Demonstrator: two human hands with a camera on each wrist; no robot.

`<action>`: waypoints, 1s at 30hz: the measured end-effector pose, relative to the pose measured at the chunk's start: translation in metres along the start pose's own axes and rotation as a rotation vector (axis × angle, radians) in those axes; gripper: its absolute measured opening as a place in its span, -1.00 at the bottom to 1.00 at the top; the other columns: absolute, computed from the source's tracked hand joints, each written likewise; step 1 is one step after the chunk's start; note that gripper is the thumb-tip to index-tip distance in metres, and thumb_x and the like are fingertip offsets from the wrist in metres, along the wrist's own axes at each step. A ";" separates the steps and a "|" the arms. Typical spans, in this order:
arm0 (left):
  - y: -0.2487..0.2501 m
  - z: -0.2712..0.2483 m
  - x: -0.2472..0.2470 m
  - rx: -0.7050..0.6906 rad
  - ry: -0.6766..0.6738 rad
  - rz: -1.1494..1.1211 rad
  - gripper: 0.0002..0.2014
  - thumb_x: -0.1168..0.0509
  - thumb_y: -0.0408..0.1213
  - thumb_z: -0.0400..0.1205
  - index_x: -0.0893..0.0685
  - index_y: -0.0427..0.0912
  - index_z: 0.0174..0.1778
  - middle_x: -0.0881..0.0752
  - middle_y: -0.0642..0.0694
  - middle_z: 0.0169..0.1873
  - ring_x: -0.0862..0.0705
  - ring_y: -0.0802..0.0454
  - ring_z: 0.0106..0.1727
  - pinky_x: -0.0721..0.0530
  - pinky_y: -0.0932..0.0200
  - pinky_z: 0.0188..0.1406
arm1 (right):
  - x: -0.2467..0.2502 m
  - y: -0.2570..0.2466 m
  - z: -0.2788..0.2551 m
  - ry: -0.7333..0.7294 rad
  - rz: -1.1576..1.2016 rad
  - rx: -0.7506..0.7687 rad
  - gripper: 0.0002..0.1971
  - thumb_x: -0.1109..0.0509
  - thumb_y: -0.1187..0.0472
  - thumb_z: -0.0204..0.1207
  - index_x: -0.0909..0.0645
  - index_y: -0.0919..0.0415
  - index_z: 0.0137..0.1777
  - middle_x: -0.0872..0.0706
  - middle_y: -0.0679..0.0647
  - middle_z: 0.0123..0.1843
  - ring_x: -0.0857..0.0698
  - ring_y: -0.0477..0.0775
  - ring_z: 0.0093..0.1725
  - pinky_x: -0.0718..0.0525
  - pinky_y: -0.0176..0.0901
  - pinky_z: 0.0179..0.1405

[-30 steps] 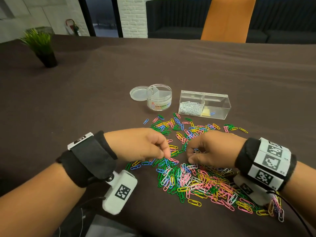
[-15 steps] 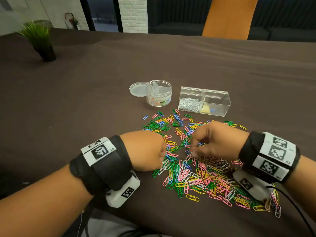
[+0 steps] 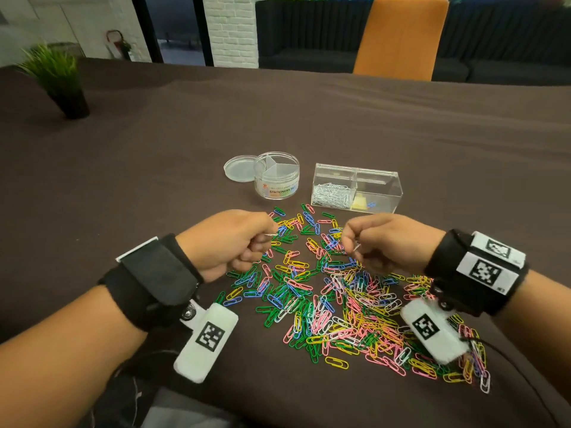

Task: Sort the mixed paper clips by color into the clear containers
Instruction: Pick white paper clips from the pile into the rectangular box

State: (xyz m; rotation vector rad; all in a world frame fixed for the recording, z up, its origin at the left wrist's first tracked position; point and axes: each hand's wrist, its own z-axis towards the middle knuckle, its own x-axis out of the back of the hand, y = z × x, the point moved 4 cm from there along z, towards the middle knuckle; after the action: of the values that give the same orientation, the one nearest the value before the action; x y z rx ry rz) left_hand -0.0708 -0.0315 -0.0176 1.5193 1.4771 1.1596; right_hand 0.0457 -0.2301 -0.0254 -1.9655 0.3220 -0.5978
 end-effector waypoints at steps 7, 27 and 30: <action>-0.010 -0.003 -0.004 0.093 -0.123 -0.327 -0.74 -0.31 -0.63 0.53 -0.51 -0.15 -0.24 -0.66 -0.26 -0.31 -0.50 0.11 -0.53 -0.39 0.37 -0.73 | -0.014 -0.002 0.005 -0.100 -0.052 -0.005 -0.86 -0.28 0.30 0.69 -0.48 0.19 -0.12 -0.41 0.06 -0.44 -0.27 -0.07 -0.60 -0.25 -0.37 -0.66; -0.009 -0.016 -0.032 -0.226 -0.084 1.429 -0.85 -0.22 -0.17 0.58 -0.69 -0.09 -0.10 -0.72 -0.01 -0.24 -0.67 -0.02 -0.14 -0.63 0.15 -0.16 | -0.021 -0.003 0.005 0.002 -0.949 0.111 -0.74 -0.66 -0.03 0.32 -0.63 -0.01 -0.22 -0.56 -0.12 -0.42 -0.47 -0.20 -0.46 -0.40 -0.27 -0.42; -0.006 -0.016 -0.026 -0.221 -0.094 1.316 -0.90 -0.25 -0.17 0.55 -0.65 -0.07 -0.15 -0.62 0.08 -0.37 -0.58 0.13 -0.27 -0.53 0.22 -0.27 | -0.013 -0.001 0.001 -0.035 -0.792 0.107 -0.69 -0.66 -0.09 0.29 -0.63 0.07 -0.25 -0.51 -0.12 -0.48 -0.45 -0.14 -0.50 -0.50 -0.16 -0.39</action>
State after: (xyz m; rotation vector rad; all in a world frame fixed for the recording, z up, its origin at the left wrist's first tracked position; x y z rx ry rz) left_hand -0.0867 -0.0581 -0.0208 2.3590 0.0839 1.7886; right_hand 0.0352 -0.2228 -0.0281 -1.9595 -0.5346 -1.0464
